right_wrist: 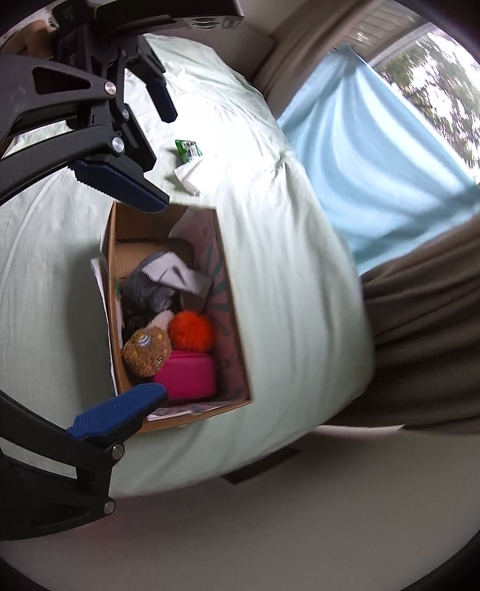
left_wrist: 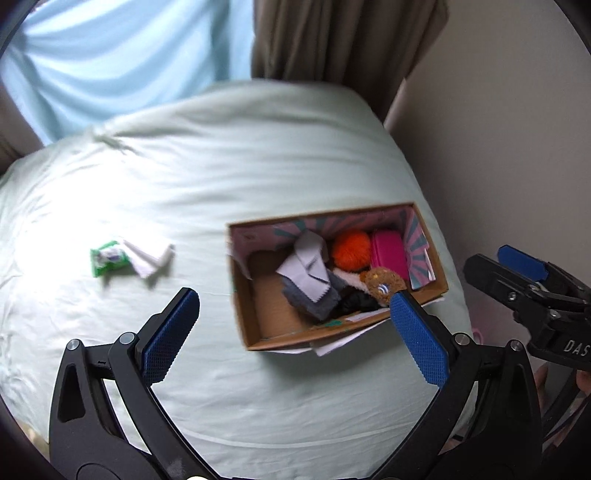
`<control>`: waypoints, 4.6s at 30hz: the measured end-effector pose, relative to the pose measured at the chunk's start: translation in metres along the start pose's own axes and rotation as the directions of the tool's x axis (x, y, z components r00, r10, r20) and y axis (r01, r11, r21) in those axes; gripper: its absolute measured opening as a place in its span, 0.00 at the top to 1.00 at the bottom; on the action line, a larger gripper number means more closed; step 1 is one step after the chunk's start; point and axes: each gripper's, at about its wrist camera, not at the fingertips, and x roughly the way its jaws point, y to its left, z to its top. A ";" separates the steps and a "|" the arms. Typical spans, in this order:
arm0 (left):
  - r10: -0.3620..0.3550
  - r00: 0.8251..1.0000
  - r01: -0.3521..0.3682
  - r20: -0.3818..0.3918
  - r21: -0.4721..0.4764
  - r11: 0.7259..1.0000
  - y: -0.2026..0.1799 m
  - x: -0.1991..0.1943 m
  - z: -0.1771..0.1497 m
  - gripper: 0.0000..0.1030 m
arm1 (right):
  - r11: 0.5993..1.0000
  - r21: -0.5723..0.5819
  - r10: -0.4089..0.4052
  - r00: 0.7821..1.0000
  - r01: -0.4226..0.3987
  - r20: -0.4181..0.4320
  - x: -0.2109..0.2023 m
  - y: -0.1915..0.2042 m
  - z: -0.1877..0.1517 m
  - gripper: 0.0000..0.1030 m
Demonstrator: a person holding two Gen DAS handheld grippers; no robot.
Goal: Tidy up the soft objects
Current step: 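Withdraw both tools from the box toward the green wipes pack, then grasp the green wipes pack with the left tool while the right grasps the white waffle cloth, then carry the green wipes pack and white cloth into the box and release both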
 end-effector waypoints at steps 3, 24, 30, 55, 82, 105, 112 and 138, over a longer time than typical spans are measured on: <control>0.012 0.998 -0.010 0.059 -0.021 1.000 0.021 -0.034 -0.006 0.01 | 0.999 -0.052 -0.003 0.999 0.006 0.049 -0.025 0.029 0.002 0.11; 0.068 0.973 -0.055 0.219 -0.068 0.996 0.223 -0.167 -0.062 0.00 | 0.977 -0.213 0.055 0.985 -0.019 0.165 -0.064 0.230 -0.033 0.10; 0.028 0.977 -0.025 0.210 -0.017 1.000 0.276 -0.151 -0.056 0.00 | 0.984 -0.178 0.045 0.985 -0.015 0.168 -0.032 0.268 -0.036 0.11; 0.006 0.993 0.025 -0.116 0.264 0.964 0.364 0.085 -0.003 0.01 | 0.916 -0.401 -0.028 0.993 -0.019 -0.112 0.215 0.317 -0.029 0.11; 0.033 0.941 0.139 -0.335 0.474 0.869 0.341 0.286 0.006 0.33 | 0.803 -0.550 -0.068 0.883 -0.227 -0.465 0.425 0.279 -0.021 0.38; -0.016 0.974 0.094 -0.225 0.343 0.935 0.336 0.182 0.027 0.53 | 0.920 -0.378 -0.010 0.957 -0.105 -0.289 0.326 0.269 0.005 0.85; -0.010 0.990 0.052 -0.138 0.305 0.951 0.336 0.100 0.017 0.53 | 0.935 -0.343 0.034 0.983 -0.096 -0.182 0.241 0.295 0.008 0.85; -0.067 0.995 0.057 0.069 0.139 0.989 0.212 -0.098 -0.039 0.53 | 0.975 -0.203 0.094 0.995 -0.089 0.019 0.005 0.258 -0.052 0.85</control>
